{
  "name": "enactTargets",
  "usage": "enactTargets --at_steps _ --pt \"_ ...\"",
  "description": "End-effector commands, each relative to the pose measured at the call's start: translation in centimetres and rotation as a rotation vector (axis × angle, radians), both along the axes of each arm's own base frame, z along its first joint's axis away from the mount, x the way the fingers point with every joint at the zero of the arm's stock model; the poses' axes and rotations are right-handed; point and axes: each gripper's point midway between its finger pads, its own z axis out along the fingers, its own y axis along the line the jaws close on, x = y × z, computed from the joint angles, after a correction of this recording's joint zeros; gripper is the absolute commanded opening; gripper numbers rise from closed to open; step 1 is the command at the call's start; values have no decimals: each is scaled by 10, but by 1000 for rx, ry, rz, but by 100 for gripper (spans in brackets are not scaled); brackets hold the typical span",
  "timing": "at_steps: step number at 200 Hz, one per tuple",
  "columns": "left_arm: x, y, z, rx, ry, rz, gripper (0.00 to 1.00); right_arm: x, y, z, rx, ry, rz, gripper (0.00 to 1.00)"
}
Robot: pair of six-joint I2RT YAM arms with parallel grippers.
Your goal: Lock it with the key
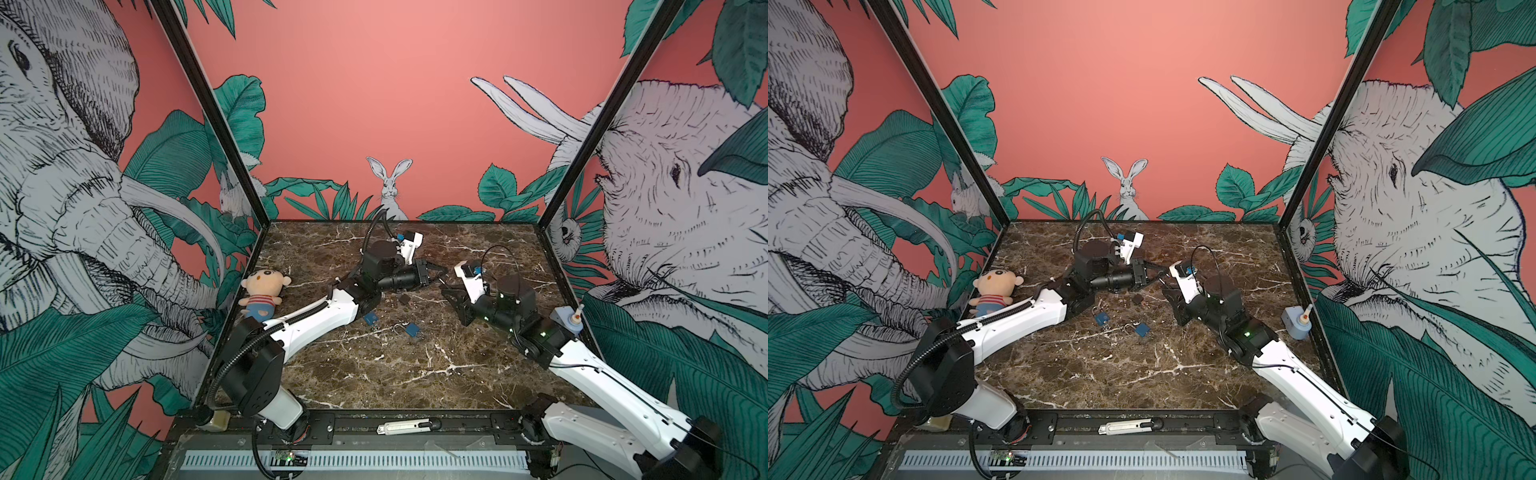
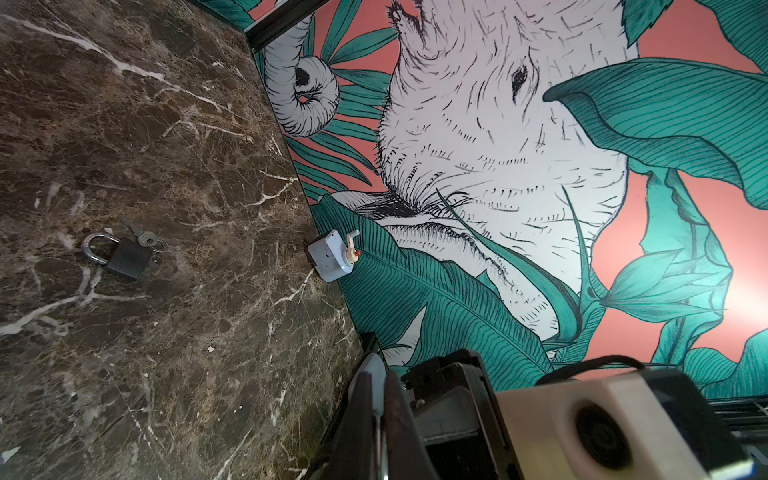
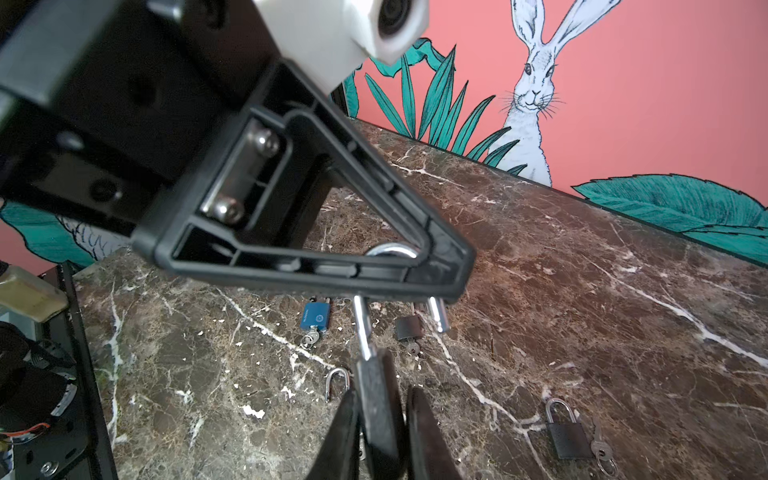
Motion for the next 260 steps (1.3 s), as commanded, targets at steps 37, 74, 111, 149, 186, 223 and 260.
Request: enactTargets --at_steps 37,74,111,149,186,223,260 --pt "-7 2 20 -50 -31 -16 0 5 1 32 53 -64 -6 0" --pt "-4 3 18 -42 -40 0 0 3 1 31 46 -43 1 0" --pt "15 24 19 9 -92 68 40 -7 7 21 24 63 52 0" --pt "50 86 7 130 -175 225 45 -25 13 5 -14 211 127 0" --pt "34 96 11 282 -361 140 37 -42 19 -6 -32 322 202 0" --pt "3 83 20 173 -435 -29 30 -54 25 -4 -17 390 270 0" --pt "-13 70 12 95 -385 -142 27 -56 30 1 -5 409 296 0"
